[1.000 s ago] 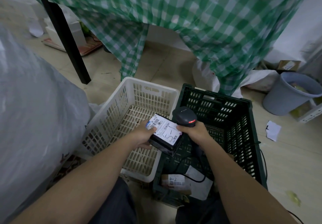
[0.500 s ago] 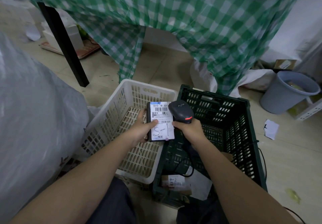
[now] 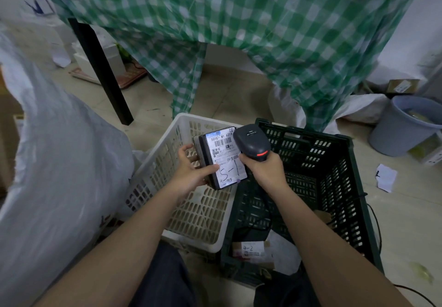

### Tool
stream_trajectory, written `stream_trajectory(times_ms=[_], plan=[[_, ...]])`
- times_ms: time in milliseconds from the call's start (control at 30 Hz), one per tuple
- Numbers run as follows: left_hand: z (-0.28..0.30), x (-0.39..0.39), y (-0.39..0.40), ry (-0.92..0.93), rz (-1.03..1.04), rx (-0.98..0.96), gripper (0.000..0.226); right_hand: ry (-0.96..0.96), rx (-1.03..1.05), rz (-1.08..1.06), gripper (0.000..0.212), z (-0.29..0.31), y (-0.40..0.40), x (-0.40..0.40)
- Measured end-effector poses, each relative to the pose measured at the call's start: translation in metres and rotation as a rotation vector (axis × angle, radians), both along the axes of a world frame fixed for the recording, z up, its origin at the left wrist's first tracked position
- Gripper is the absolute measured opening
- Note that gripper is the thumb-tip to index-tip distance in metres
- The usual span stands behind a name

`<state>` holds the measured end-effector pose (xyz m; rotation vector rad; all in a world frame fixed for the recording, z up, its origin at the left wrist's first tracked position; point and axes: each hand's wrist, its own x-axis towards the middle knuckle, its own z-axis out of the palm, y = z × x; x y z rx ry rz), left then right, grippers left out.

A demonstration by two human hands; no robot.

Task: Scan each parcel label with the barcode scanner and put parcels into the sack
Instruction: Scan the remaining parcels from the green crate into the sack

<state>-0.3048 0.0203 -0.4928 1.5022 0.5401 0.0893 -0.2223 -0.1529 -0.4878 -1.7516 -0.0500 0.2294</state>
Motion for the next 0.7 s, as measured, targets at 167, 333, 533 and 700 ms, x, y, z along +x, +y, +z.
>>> stream_trajectory(times_ms=[167, 333, 533, 700], plan=[[-0.009, 0.001, 0.012, 0.027, 0.087, 0.084, 0.087, -0.011, -0.227, 0.118, 0.016, -0.001, -0.005, -0.003], [-0.02, 0.003, 0.022, 0.031, 0.126, 0.058, 0.085, 0.0, -0.377, 0.304, 0.02, 0.006, -0.012, -0.009], [-0.022, 0.008, 0.023, 0.028, 0.139, 0.05, 0.085, 0.009, -0.352, 0.337, 0.017, 0.013, -0.012, -0.016], [-0.023, 0.009, 0.023, 0.034, 0.16, 0.061, 0.087, 0.018, -0.342, 0.33, 0.017, 0.013, -0.011, -0.016]])
